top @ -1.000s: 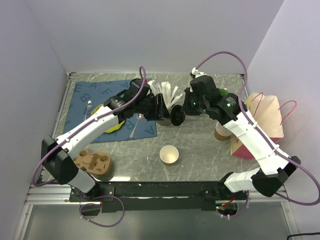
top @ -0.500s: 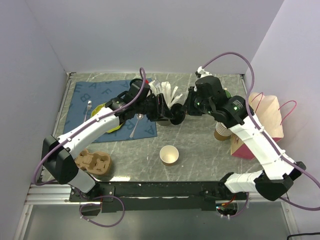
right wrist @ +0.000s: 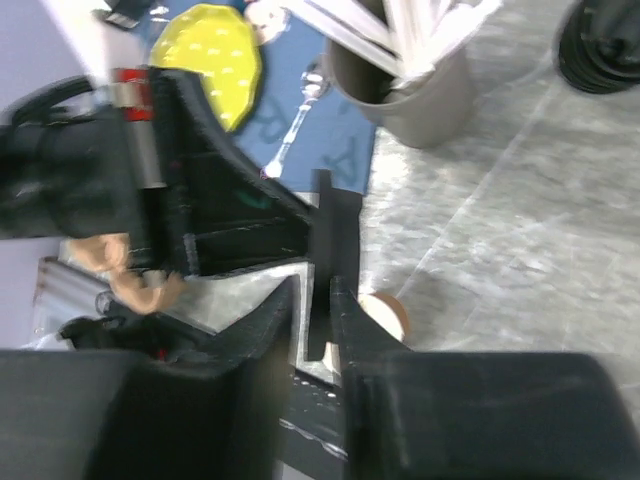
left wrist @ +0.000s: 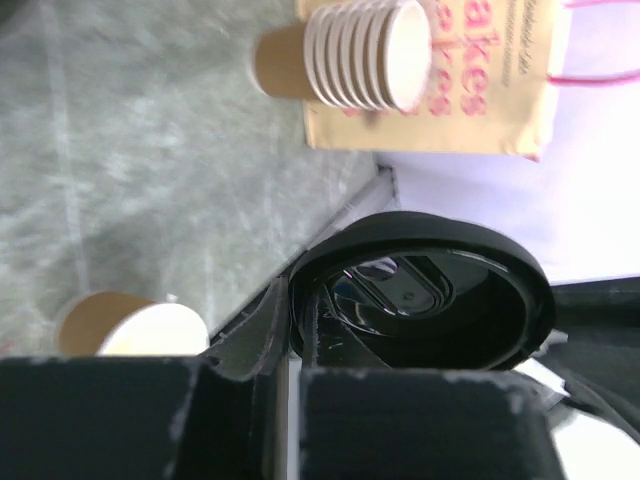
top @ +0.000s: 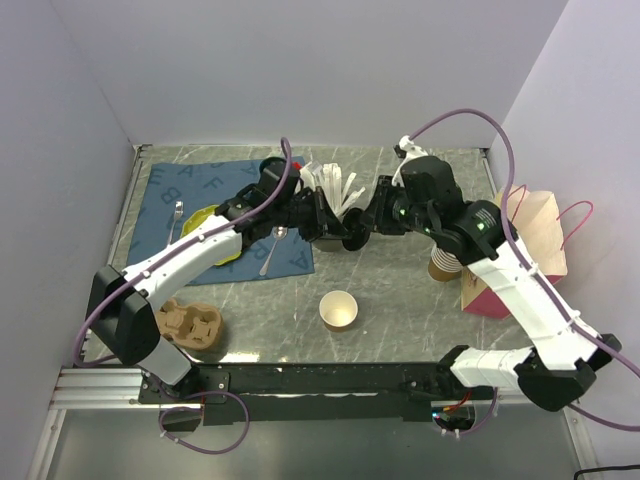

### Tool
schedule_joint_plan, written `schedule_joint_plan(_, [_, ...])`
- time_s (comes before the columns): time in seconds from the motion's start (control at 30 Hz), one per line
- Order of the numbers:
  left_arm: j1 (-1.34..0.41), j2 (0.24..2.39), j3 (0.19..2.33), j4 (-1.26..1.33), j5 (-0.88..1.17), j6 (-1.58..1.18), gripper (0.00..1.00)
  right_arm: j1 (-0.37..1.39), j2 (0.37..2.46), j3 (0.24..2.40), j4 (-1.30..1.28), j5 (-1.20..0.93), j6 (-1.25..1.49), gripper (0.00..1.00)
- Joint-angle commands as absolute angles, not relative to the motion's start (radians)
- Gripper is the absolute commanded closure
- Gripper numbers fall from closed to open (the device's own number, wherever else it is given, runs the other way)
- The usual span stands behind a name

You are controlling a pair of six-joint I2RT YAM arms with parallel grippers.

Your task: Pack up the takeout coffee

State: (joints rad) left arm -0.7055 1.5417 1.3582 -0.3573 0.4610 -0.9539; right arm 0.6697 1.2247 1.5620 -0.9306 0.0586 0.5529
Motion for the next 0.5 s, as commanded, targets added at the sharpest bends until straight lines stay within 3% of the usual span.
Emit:
schedule_joint_plan(0.0, [-0.713,1.496,1.332,-0.206,0.659,-1.006,0.98,0.675,1.151,1.516,-0.747,-0.075,0.493,0.58])
schedule_joint_plan(0.1, [-0.701,1.483,1.309,-0.129,0.785,-1.043,0.99,0.676,1.072,1.451,-0.634,-0.104,0.422,0.47])
schedule_joint_plan(0.3, [-0.681,1.45,1.209,0.11,1.018,-1.159,0.99,0.675,0.859,1.25,-0.347,-0.115,0.273,0.44])
schedule_joint_plan(0.47, [-0.666,1.419,1.143,0.308,1.112,-1.29,0.99,0.669,0.773,1.14,-0.259,-0.119,0.229,0.45])
